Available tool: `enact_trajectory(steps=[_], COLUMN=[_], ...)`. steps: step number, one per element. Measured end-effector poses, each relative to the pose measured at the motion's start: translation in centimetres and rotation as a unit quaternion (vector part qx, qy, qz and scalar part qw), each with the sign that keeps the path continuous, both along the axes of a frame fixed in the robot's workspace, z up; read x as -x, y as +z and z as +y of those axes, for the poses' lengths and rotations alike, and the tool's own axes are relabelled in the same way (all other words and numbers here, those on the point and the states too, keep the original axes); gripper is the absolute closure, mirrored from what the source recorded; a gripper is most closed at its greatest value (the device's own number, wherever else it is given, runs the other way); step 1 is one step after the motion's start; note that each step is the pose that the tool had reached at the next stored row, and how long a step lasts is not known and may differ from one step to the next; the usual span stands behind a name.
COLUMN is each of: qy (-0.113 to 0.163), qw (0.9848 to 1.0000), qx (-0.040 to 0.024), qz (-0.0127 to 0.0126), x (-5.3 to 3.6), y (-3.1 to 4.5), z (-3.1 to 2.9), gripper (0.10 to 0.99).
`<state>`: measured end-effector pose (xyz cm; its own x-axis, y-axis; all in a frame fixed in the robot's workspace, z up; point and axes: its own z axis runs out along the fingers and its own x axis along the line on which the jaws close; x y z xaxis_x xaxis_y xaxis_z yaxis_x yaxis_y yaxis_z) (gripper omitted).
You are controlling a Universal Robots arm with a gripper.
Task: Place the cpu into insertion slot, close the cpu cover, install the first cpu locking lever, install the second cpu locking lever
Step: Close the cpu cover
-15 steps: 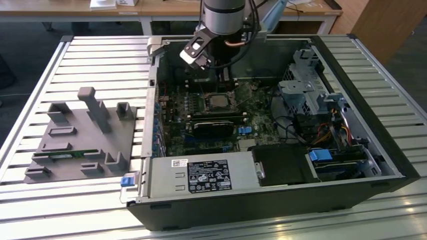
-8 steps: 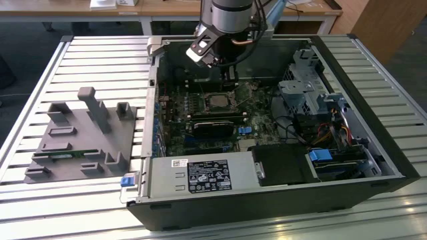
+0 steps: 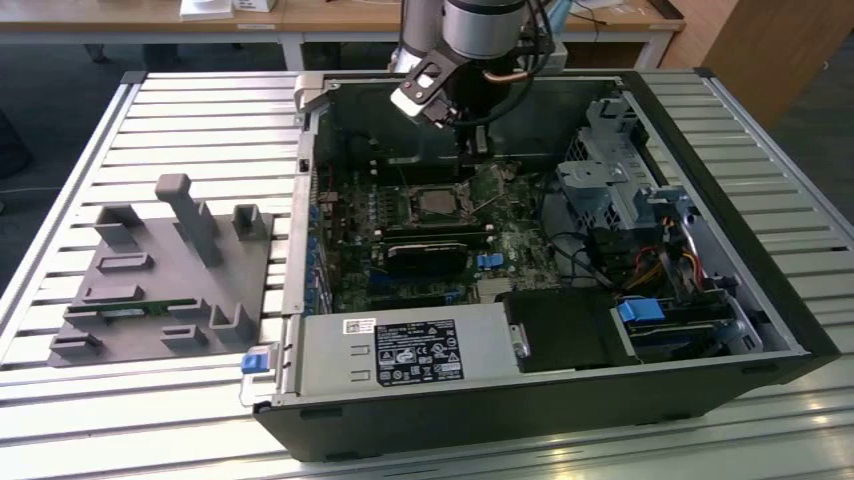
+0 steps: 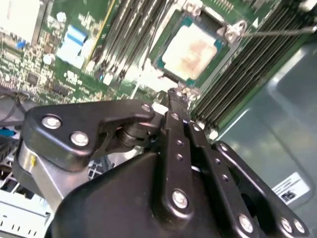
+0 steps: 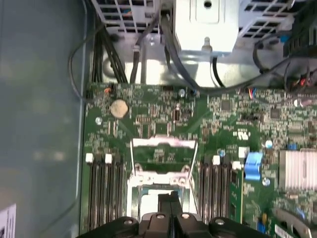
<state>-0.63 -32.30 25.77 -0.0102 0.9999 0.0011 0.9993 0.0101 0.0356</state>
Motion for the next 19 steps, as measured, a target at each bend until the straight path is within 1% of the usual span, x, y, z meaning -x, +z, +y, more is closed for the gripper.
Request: enact_trajectory(steps=[4, 5, 12, 19], qy=[0.0, 0.0, 0.0, 0.0], qw=[1.0, 1.0, 1.0, 1.0], qx=[-0.0019, -0.002, -0.002, -0.0021], qz=[0.0013, 0.0015, 0.0016, 0.0015], x=[-1.26, -1.45, -2.21, -3.27], y=[0.0, -0.01, -0.1, -0.13], z=[0.0, 0.0, 0.0, 0.0], gripper=[0.98, 0.98, 0.98, 0.98])
